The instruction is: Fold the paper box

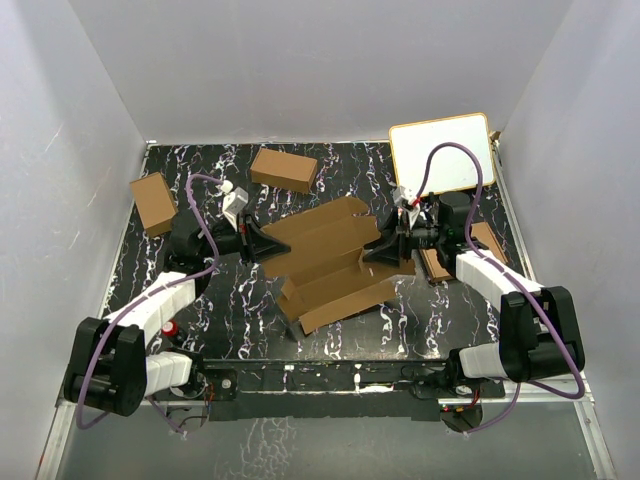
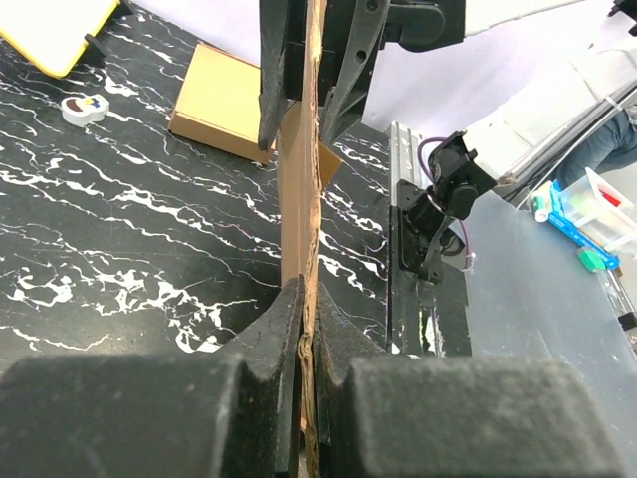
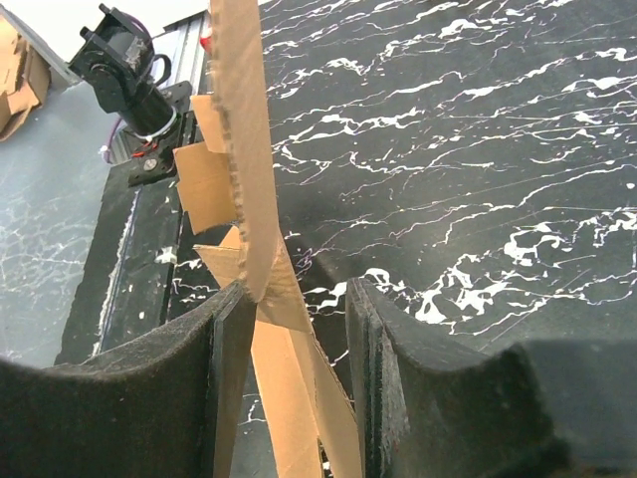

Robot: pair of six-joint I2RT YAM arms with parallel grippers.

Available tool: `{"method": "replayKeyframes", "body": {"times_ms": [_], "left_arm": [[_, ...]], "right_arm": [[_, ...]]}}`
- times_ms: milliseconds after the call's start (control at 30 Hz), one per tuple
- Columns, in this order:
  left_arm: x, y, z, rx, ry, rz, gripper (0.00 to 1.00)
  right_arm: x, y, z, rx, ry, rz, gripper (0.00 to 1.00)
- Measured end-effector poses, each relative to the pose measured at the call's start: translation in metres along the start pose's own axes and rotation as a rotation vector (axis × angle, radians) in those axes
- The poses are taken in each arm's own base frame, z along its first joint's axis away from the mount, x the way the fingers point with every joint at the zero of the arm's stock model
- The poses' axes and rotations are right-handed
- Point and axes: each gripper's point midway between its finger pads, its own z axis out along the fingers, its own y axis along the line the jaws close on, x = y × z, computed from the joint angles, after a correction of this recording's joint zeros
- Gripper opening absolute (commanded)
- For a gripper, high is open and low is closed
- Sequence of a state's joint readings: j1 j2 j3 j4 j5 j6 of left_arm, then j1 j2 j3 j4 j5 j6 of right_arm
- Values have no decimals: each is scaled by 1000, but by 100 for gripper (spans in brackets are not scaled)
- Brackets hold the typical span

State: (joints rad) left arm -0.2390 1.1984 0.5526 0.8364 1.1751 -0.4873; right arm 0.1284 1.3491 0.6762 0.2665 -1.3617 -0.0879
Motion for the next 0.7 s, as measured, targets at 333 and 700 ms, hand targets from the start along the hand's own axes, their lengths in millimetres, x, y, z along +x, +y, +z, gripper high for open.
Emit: {"method": "replayKeyframes", "body": {"times_ms": [333, 700], "left_arm": [[-2, -8, 2, 48, -9, -8, 0], [-5, -11, 2, 61, -14, 6, 0]], "right_arm": [[3, 13, 8, -59, 2, 6, 31], [3, 23, 8, -118, -1, 8, 8]]}}
